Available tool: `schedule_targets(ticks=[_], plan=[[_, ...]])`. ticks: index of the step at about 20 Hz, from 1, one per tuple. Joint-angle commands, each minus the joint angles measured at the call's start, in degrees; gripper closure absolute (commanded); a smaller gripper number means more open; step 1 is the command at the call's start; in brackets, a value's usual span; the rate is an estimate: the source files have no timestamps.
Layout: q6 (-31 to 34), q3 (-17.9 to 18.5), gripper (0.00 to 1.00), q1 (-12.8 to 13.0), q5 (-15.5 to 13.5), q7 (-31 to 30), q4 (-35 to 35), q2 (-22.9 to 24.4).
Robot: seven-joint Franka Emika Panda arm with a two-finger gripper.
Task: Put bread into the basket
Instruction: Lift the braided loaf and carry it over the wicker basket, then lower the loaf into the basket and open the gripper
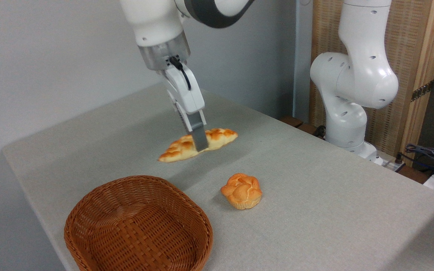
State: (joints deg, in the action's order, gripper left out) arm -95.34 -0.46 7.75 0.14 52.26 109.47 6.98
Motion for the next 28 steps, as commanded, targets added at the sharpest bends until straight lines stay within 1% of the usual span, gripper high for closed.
schedule_targets(ticks=[1, 3, 7, 8, 10, 12, 15, 16, 17, 19, 20, 22, 24, 25, 26, 28], plan=[[1.3, 0.9, 0.63, 0.6, 0.4, 0.0, -11.4, -6.9], [-0.4, 1.9, 0.63, 0.6, 0.4, -3.4, -15.7, -10.8], [-9.2, 1.6, 0.63, 0.6, 0.2, -15.1, -16.0, -14.1], [-11.8, 1.4, 0.61, 0.6, 0.2, -17.5, -16.0, -14.8], [-14.2, 1.2, 0.60, 0.6, 0.2, -19.2, -16.0, -15.5], [-16.2, 1.1, 0.60, 0.6, 0.3, -19.6, -15.9, -16.1], [-17.0, 1.1, 0.58, 0.6, 0.6, -20.8, -15.7, -16.3], [-17.6, 1.1, 0.56, 0.6, 0.8, -20.8, -15.7, -16.5], [-18.0, 1.0, 0.51, 0.6, 0.9, -20.8, -15.6, -16.7], [-18.0, 0.0, 0.38, 0.7, 1.2, -20.7, -15.3, -16.7], [-18.1, 0.0, 0.36, 0.7, 1.3, -20.3, -15.3, -16.8], [-18.8, 0.0, 0.22, 0.6, 1.3, -20.1, -15.3, -16.8], [-20.2, 0.0, 0.13, 0.6, 1.3, -20.1, -15.3, -17.3], [-20.7, 0.0, 0.11, 0.6, 1.5, -20.1, -15.3, -17.4], [-21.4, 0.0, 0.11, 0.6, 2.7, -20.1, -15.3, -17.4], [-21.5, 0.0, 0.02, 0.6, 4.0, -20.1, -15.3, -17.4]])
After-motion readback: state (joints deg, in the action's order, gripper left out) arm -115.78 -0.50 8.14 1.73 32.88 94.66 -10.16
